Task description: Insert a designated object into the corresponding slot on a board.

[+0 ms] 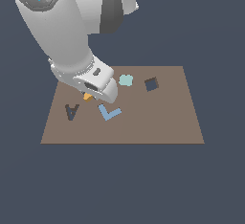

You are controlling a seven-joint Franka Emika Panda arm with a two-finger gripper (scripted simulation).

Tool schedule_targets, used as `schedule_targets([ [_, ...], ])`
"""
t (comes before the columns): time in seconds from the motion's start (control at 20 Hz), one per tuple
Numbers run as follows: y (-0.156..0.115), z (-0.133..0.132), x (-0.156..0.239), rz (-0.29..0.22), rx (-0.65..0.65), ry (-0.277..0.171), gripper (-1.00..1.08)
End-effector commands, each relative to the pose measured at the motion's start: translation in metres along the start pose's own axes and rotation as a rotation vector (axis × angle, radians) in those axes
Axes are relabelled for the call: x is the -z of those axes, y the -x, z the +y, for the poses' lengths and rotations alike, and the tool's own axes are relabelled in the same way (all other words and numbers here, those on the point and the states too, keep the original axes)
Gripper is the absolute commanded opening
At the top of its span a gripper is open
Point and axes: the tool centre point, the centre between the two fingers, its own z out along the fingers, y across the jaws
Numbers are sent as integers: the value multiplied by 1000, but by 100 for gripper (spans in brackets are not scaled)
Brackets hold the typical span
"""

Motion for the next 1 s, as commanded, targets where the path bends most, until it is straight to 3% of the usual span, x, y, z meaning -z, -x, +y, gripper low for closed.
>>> schedule_targets([
  [0.0, 10, -7, 1, 0, 78, 0, -100],
  [0.45, 45, -23, 1, 0, 308, 0, -100],
  [0.95, 71, -28, 2, 0, 465, 0, -100],
])
